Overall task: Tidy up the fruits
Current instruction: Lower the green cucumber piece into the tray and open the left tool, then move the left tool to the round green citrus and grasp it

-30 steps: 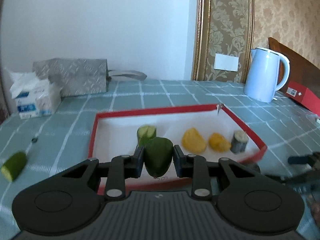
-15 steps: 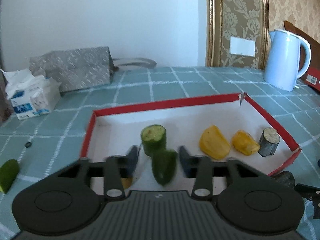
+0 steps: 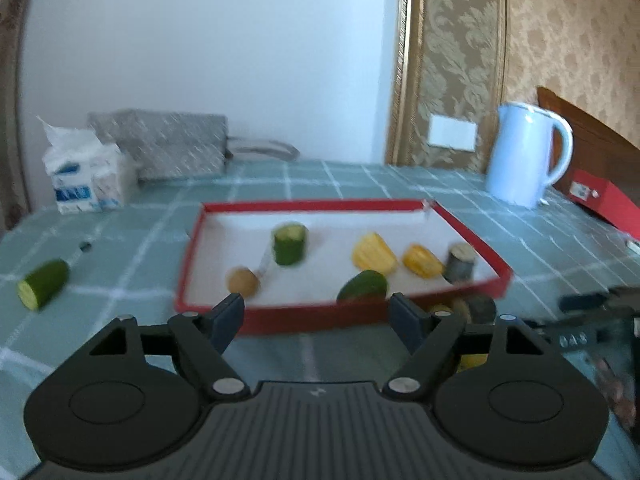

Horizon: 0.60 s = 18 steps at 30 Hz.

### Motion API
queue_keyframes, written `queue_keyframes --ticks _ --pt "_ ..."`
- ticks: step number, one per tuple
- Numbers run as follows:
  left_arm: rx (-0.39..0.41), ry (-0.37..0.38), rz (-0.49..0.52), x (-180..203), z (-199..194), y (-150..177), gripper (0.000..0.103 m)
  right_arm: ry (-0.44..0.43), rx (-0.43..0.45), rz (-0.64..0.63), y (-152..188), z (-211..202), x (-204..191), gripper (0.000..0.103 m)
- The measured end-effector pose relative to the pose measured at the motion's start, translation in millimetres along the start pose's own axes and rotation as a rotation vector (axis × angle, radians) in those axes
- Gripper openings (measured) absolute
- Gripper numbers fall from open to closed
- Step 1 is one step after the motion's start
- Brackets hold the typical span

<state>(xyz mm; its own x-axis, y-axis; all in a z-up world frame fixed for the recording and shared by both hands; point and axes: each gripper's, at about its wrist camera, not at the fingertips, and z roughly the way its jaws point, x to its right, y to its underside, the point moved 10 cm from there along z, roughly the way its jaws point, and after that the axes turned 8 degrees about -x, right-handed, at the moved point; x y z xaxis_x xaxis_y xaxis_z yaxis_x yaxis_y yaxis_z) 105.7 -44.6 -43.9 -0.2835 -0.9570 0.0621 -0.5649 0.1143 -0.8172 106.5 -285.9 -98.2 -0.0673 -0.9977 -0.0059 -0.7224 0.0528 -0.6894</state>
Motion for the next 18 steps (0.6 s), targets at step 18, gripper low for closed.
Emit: queue_keyframes --ticks 18 --pt "-0.022 0.104 0.065 41 6 19 0.079 0.001 -0.001 0.0 0 0 0 0.103"
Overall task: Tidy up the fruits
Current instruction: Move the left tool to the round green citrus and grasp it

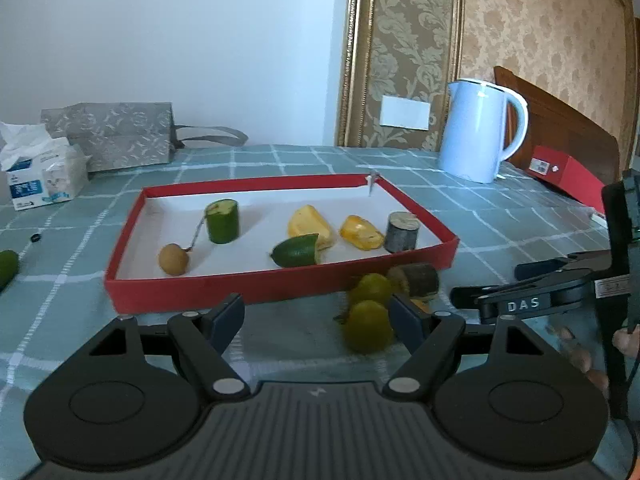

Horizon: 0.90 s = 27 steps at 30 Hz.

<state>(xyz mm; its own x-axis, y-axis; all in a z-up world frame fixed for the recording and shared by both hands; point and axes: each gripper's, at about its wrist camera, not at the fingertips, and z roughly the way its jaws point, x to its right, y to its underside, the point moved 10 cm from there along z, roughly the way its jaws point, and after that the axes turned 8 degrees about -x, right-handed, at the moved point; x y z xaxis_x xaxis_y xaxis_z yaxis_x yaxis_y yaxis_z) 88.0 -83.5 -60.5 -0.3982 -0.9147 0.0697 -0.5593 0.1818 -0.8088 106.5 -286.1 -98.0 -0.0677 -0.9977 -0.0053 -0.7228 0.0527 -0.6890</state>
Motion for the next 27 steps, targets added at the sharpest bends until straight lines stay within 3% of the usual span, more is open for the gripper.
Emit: queue_keyframes --ticks 16,23,25,27 --pt "-0.096 0.002 -0.052 7 30 4 0.079 0.0 0.0 0.0 0 0 0 0.103" --pt "-0.088 -0.026 -0.032 11 37 1 0.079 0.0 0.0 -0.001 0 0 -1 0.103" --pt "-0.089 -0.028 -0.029 10 38 2 0.072 0.0 -0.001 -0.001 0 0 -1 0.103" --pt "-0.098 -0.007 -0.023 12 38 4 0.057 0.001 -0.001 -0.001 0 0 -1 0.103"
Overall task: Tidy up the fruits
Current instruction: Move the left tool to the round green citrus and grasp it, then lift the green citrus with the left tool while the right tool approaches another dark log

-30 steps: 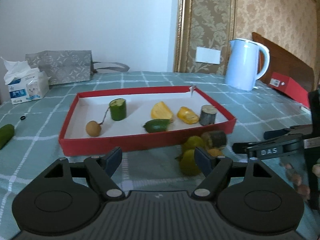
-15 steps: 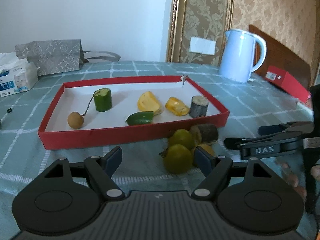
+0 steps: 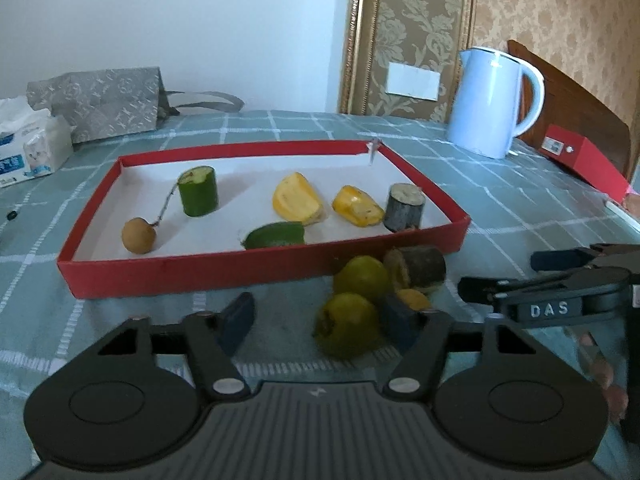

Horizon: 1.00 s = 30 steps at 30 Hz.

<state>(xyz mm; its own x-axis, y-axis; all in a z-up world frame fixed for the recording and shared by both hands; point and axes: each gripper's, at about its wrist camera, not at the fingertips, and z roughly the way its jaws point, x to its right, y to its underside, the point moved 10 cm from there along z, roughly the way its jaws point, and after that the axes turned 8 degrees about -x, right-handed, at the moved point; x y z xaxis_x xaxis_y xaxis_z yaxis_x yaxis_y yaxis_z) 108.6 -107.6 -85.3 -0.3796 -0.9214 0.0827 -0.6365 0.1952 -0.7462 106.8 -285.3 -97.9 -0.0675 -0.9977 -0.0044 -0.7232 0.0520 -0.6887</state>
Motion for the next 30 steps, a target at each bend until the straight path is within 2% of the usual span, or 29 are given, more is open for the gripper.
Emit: queue_keyframes --ticks 4,6,8,13,22,27,30 --pt "-0.004 0.006 0.054 8 0 5 0.049 0.0 0.0 0.0 0 0 0 0.103" --pt "-0.015 0.013 0.071 11 1 7 0.038 0.0 0.0 0.0 0 0 0 0.103" --pt "-0.022 -0.007 0.095 12 4 9 0.034 0.0 0.0 0.0 0 0 0 0.103" --pt "-0.019 0.002 0.079 7 3 8 0.034 0.0 -0.001 0.0 0 0 1 0.103" --pt "-0.011 -0.066 0.0 -32 -2 7 0.034 -0.006 0.001 0.0 0 -1 0 0.103" --pt "-0.004 -0.11 -0.062 -62 -5 5 0.034 -0.04 0.041 0.018 -3 -9 2 0.103" --pt "0.001 -0.101 -0.086 -68 -6 5 0.034 -0.073 0.078 0.027 -6 -16 0 0.103"
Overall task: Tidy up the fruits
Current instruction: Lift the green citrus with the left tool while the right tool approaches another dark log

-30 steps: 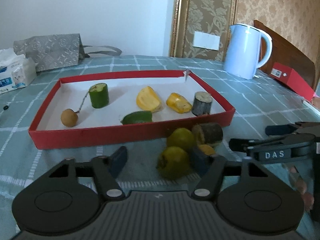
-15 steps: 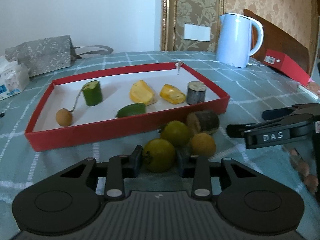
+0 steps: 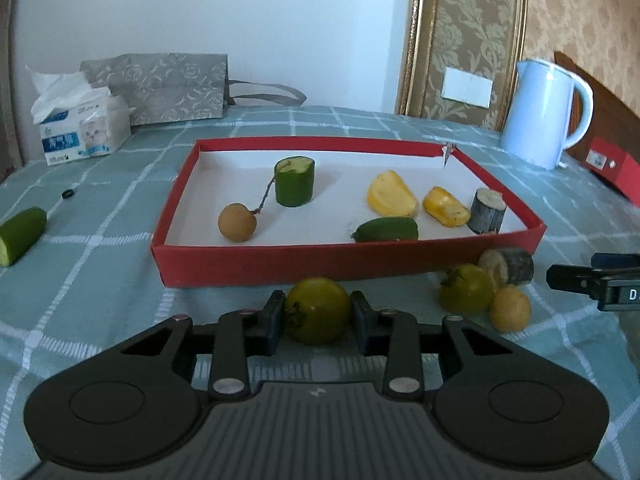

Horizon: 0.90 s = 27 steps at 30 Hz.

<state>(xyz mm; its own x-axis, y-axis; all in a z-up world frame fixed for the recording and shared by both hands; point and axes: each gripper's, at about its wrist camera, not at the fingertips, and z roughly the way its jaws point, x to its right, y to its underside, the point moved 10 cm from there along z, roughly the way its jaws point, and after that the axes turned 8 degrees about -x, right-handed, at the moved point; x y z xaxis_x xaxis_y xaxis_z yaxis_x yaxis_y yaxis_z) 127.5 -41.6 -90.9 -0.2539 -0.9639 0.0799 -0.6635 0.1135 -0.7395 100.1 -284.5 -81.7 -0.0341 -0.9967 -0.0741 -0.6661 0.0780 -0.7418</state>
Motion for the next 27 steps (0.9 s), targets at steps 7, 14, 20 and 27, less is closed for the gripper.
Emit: queue_keyframes --ticks 7,14,20,27 --pt "-0.001 0.001 0.001 1 1 -1 0.034 -0.05 0.068 0.007 -7 -15 -14 0.103" --pt "0.001 0.008 -0.007 -1 1 -1 0.034 -0.043 0.076 -0.008 -12 -13 -33 0.103" --pt "0.001 0.009 -0.008 -1 1 -1 0.034 -0.059 0.031 0.0 -12 -2 -47 0.103" --pt "0.001 0.01 -0.008 -1 1 -1 0.034 -0.059 0.001 0.006 -14 8 -58 0.103"
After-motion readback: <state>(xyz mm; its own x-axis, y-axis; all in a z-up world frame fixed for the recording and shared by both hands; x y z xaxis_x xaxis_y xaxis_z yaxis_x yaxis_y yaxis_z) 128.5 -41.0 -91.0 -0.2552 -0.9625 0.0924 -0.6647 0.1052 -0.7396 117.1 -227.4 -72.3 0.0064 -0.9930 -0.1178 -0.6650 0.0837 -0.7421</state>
